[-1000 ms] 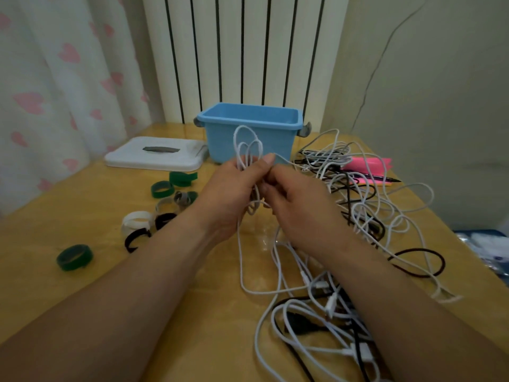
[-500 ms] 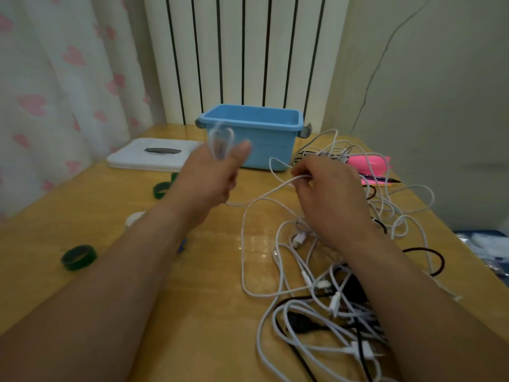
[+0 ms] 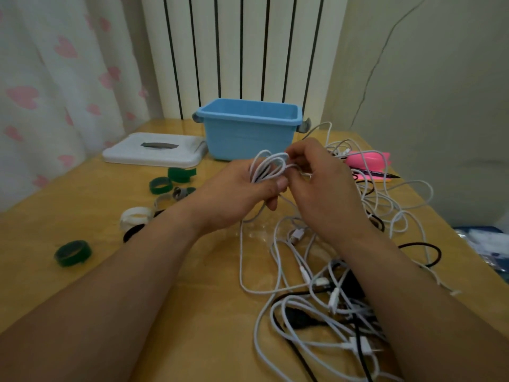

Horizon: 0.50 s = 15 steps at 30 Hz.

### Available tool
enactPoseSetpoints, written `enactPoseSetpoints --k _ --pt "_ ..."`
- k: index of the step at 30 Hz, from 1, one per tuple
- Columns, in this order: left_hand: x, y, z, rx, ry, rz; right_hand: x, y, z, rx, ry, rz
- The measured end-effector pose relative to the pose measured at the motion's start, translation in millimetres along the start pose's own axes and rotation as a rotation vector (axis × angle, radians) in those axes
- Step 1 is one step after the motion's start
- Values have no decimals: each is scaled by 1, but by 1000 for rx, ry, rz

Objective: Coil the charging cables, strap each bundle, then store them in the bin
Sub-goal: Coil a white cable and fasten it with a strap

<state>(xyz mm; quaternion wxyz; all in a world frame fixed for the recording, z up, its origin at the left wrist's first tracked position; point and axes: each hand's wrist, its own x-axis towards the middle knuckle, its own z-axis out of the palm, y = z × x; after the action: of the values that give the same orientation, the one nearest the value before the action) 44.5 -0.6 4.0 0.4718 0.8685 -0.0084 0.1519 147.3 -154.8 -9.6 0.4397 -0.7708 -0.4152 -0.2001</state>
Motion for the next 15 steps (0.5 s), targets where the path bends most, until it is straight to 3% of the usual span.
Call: enactPoseSetpoints --k 5,9,13,15 --pt "-1 -4 -7 -195 20 -12 2 21 2 -214 -171 106" --pt "0 -11 -25 -341 114 1 4 26 -1 -274 -167 149" --pt "1 -10 -33 -668 175 13 4 27 0 -278 -152 145" --pt "4 -11 -30 -659 204 -25 4 26 0 -238 -109 102"
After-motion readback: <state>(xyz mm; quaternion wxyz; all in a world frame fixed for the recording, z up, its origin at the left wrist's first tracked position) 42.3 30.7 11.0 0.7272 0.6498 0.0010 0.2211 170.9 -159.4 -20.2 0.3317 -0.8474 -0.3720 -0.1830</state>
